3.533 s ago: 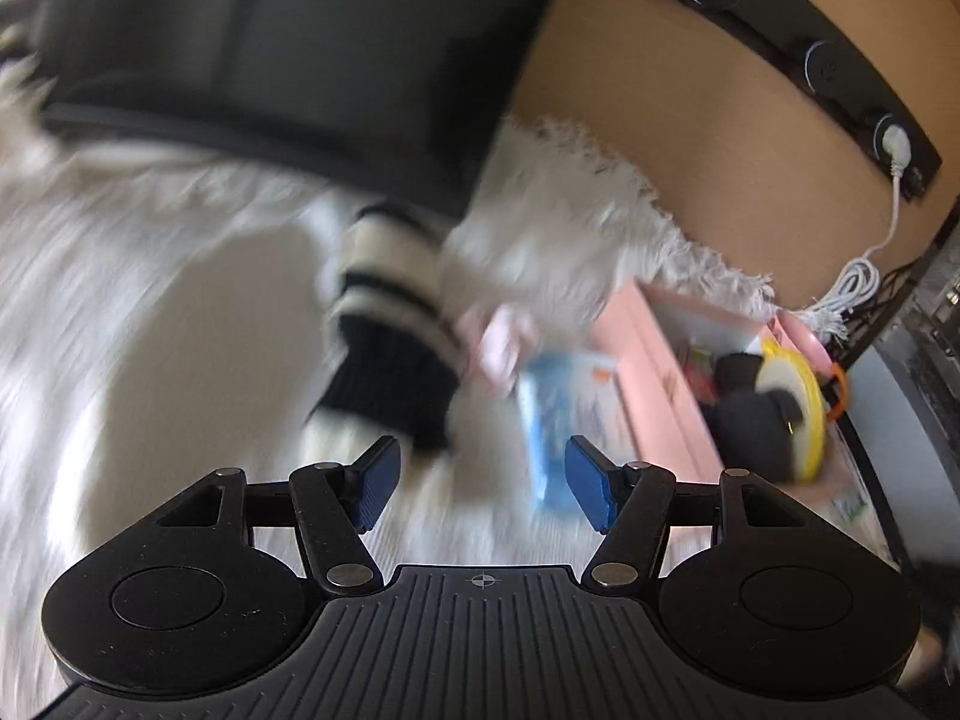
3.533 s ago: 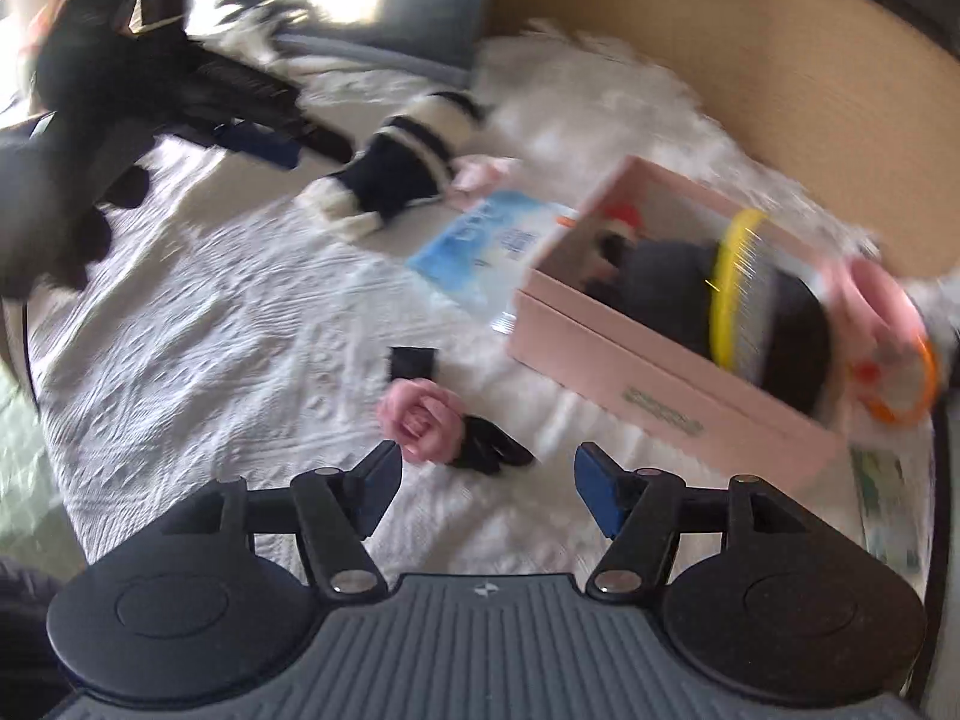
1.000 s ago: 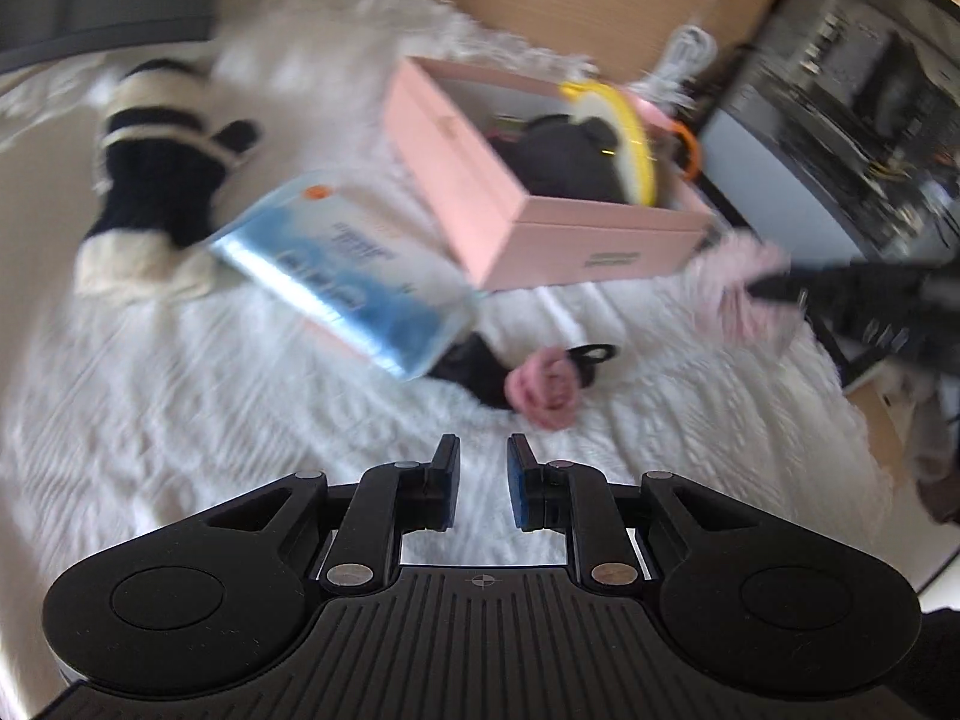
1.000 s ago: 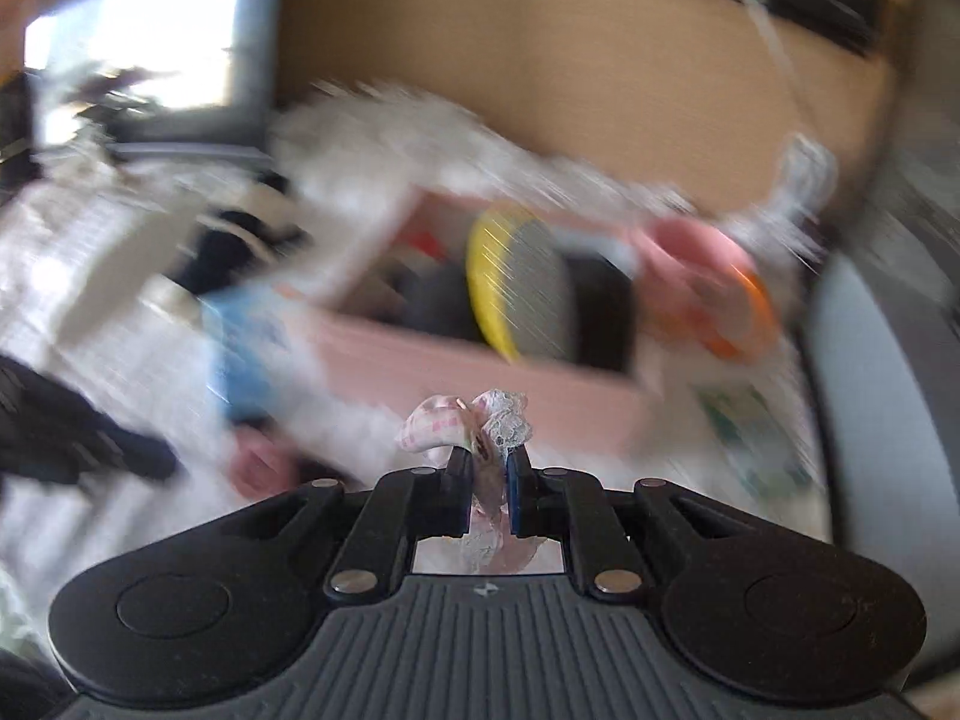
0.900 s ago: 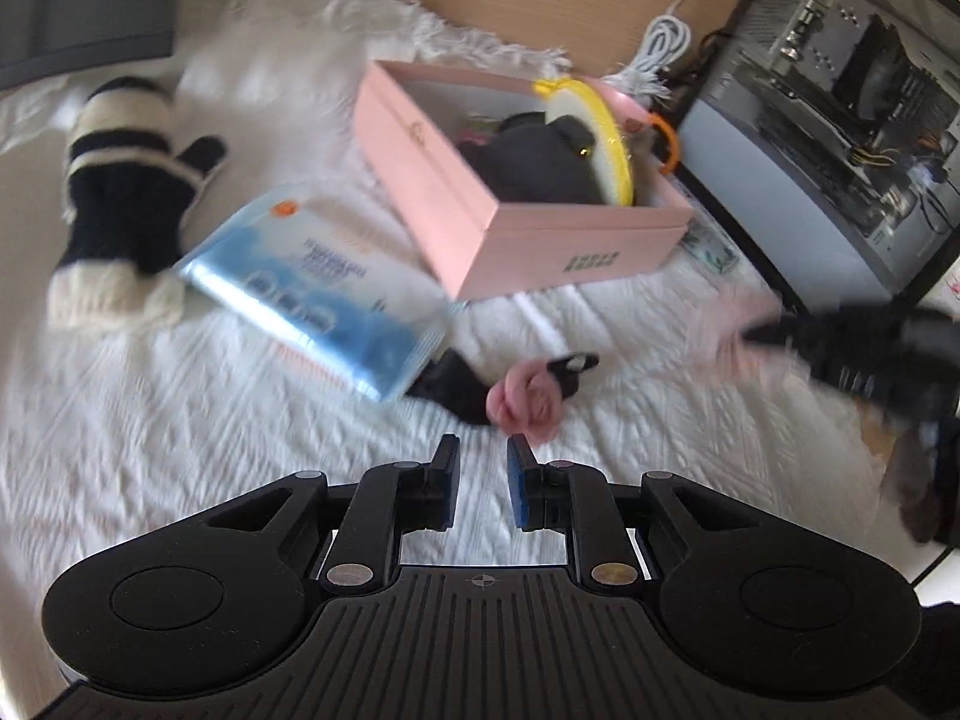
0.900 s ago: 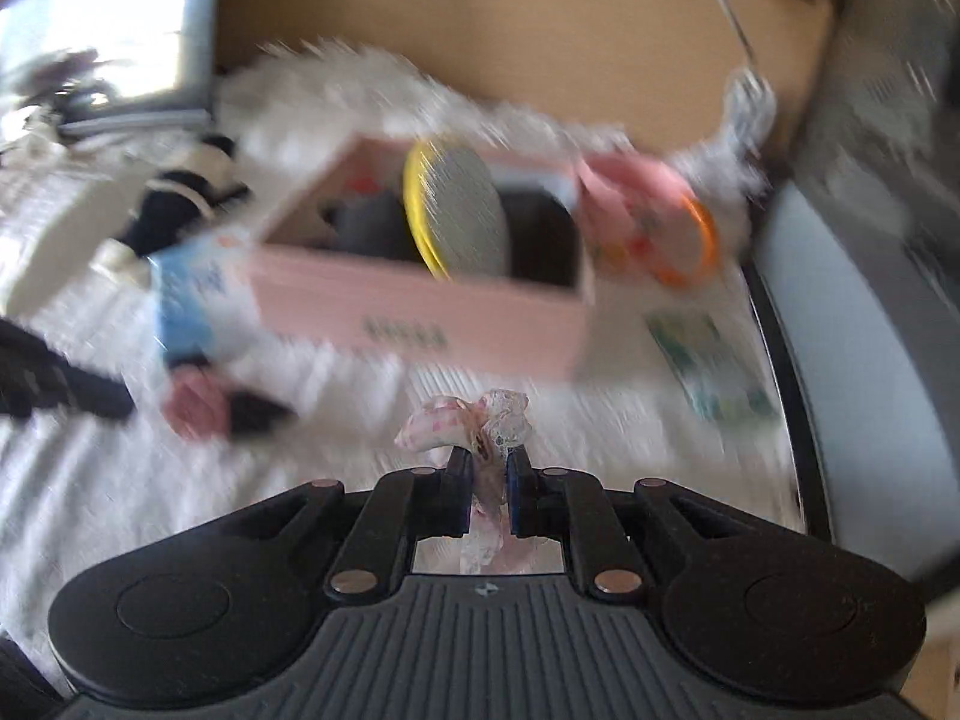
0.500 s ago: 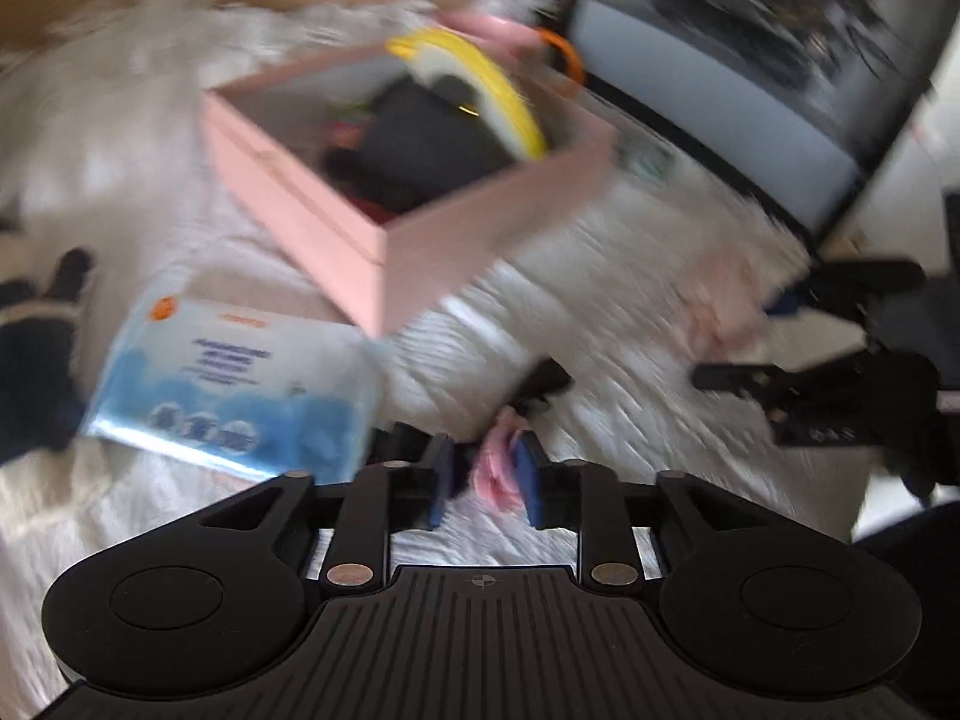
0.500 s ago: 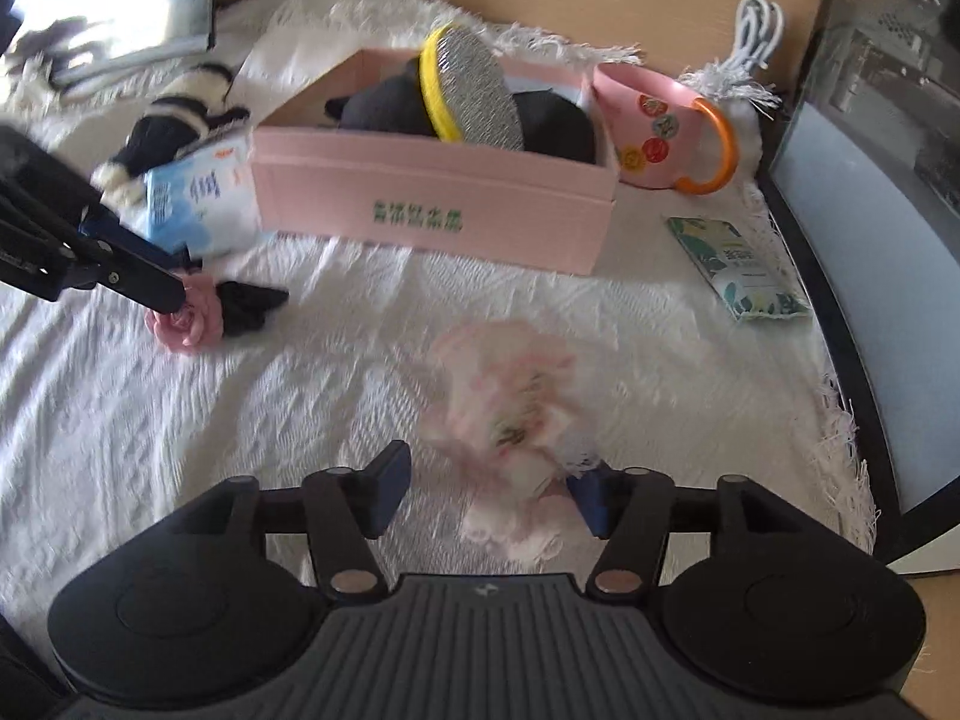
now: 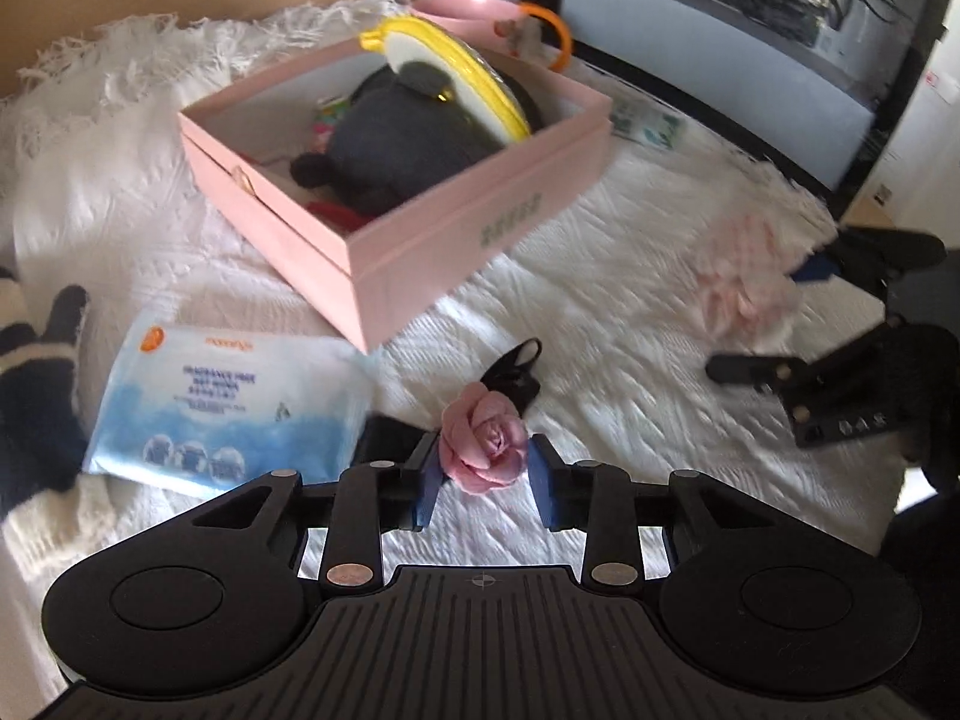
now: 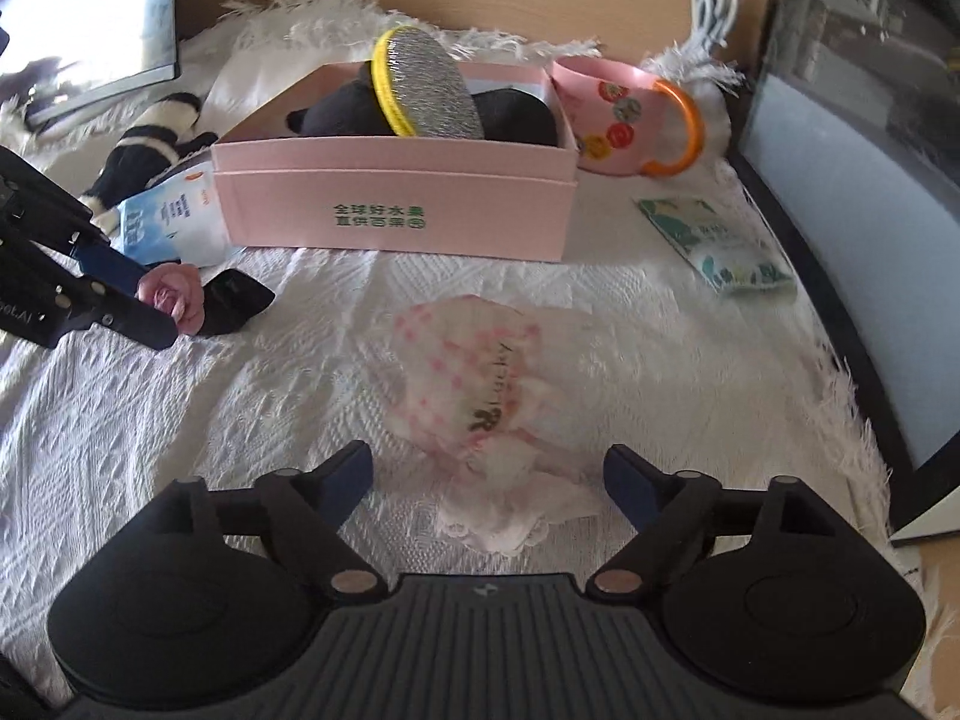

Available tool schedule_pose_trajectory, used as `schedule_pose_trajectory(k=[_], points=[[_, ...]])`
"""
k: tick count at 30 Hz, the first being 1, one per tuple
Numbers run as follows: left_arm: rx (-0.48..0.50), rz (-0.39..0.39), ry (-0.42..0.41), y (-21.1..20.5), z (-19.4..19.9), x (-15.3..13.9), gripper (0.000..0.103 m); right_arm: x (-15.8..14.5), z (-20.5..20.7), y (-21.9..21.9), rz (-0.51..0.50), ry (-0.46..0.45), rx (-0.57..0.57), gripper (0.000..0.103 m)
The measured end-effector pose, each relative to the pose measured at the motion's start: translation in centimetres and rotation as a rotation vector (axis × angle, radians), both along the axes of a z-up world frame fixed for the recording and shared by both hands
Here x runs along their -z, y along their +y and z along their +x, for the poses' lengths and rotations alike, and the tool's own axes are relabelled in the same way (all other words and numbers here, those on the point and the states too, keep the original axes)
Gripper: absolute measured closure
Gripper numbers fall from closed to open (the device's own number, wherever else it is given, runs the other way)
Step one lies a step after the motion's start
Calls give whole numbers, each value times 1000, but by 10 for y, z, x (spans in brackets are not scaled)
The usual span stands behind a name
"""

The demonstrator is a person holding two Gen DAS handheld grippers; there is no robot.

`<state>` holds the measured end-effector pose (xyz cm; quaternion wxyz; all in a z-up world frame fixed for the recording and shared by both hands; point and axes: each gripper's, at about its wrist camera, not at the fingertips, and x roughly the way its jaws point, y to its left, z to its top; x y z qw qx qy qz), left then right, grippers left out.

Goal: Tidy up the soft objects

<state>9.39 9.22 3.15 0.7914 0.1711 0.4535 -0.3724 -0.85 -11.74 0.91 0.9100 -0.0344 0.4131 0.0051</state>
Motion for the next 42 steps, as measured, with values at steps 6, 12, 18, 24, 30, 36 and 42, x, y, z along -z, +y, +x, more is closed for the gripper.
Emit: schedule_pose_trajectory(k=[6, 12, 18, 24, 30, 36, 42], points=[[-12, 21, 10, -14, 17, 11, 59, 5, 0, -7, 51, 13, 3, 9], [-28, -4, 36, -13, 21, 13, 61, 7, -2, -5, 66, 35, 7, 0], [-73, -40, 55, -5, 14, 12, 64, -2, -3, -9, 53, 43, -33, 15], [-80, -65, 104, -1, -5, 10, 65, -14, 3, -16, -13, -55, 6, 28], [-110, -88, 107, 4, -21, 1, 65, -26, 10, -21, -29, -8, -21, 88], [-116, -143, 79, 12, -27, -27, 65, -75, 1, -28, 36, -74, -68, 89], [-158, -251, 13, 9, 1, -75, 66, -132, 22, -37, 82, -199, -94, 89]])
